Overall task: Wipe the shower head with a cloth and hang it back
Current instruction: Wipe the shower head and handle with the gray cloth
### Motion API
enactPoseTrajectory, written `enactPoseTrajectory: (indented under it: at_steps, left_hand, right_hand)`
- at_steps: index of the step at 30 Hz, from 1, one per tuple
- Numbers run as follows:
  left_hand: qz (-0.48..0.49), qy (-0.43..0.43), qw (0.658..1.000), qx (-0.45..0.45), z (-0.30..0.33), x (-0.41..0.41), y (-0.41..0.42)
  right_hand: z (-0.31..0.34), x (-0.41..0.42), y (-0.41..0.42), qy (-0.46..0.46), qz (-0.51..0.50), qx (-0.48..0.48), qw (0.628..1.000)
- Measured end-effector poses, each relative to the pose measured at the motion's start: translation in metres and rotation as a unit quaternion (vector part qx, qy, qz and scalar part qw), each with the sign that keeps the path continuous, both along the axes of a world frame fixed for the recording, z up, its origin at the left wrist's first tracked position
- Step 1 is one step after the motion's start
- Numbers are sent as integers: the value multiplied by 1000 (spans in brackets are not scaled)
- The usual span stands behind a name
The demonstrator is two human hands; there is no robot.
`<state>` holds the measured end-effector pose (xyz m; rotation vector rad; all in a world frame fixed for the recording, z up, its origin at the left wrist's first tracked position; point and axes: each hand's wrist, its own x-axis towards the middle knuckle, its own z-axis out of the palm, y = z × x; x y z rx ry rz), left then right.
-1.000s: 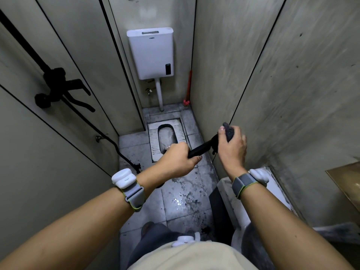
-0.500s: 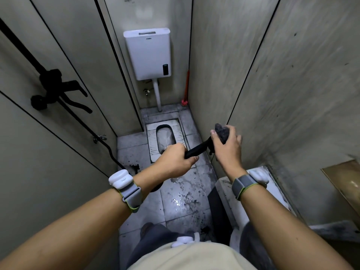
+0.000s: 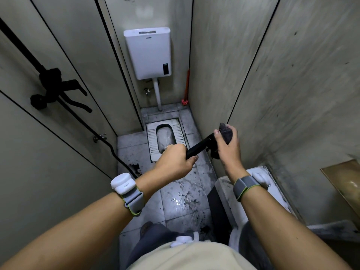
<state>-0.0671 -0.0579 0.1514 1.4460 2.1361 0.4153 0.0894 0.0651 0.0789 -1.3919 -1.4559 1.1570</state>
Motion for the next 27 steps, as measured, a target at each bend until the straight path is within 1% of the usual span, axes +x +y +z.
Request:
enactPoseTrajectory:
  at_steps: [3,7,12,17,20,24,27]
  left_hand:
    - [-8,17,1000,1,-1,0,0]
    - [-13,18,1000,6,-5,-1,-2]
    - [-13,13,1000,0,-10,-5,-6]
    - [8,-30,999,-19,-10,-8,-3]
    - [14,-30,999,-26,-10,-13,-2]
    - [10,-15,999,-43,-14,-18,0]
    - [1,2,999,-44,-19,-18,0]
  right_hand:
    - [-8,2,0,11,2,13,1000]
    - [-10,9,10,44,-73,-5,996]
    - [-15,28,25,10,-93,1,996]
    - [-13,34,30,-65,-93,15,993]
    - [-10,39,32,-94,-104,26,990]
    - [-3,43,32,-106,-122,40,986]
    - [2,43,32,-97,-124,46,986]
